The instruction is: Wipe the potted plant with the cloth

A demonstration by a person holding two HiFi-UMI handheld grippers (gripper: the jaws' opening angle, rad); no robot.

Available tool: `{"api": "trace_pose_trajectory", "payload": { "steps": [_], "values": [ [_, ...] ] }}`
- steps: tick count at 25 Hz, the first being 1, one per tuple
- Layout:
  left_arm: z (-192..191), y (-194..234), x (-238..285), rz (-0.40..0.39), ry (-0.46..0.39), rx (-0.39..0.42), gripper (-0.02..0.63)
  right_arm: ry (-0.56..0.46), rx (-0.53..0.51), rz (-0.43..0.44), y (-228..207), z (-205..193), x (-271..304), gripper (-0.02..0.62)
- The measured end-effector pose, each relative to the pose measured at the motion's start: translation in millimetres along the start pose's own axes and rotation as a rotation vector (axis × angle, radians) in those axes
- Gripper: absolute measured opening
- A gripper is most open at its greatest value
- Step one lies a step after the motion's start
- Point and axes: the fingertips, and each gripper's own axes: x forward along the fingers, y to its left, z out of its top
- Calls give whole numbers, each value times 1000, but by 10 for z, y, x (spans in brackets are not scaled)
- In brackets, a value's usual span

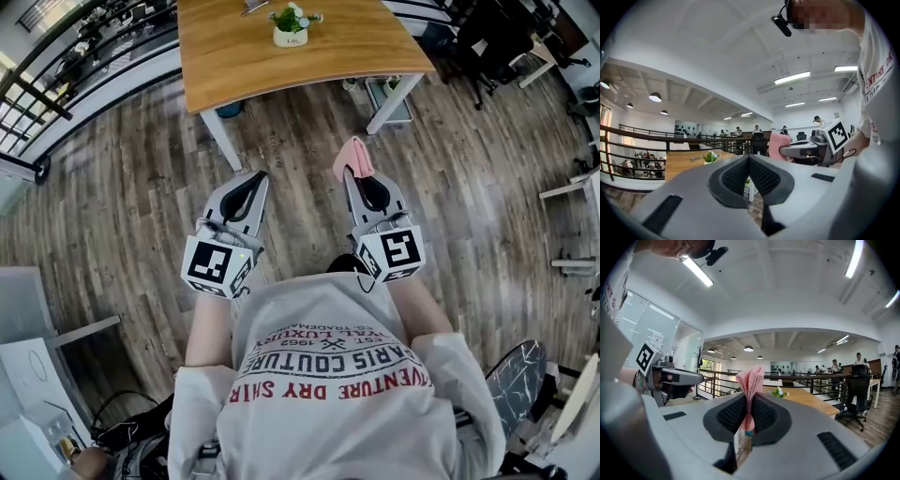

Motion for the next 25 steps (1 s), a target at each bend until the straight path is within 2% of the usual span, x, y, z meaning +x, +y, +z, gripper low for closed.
{"api": "trace_pose_trajectory", "payload": {
  "steps": [7,12,20,25],
  "values": [
    [-182,300,241,59,31,-28,12,38,-2,47,-203,-151,445,41],
    [-339,684,640,136,53,-42,12,43,1,104,-524,-270,1033,41],
    [-230,1447,1875,249,67,-59,12,52,-7,208,-1493,-183,2352,41],
    [-253,1884,2680,286,80,-97,12,85,-8,258,-2092,-169,3122,41]
  ]
}}
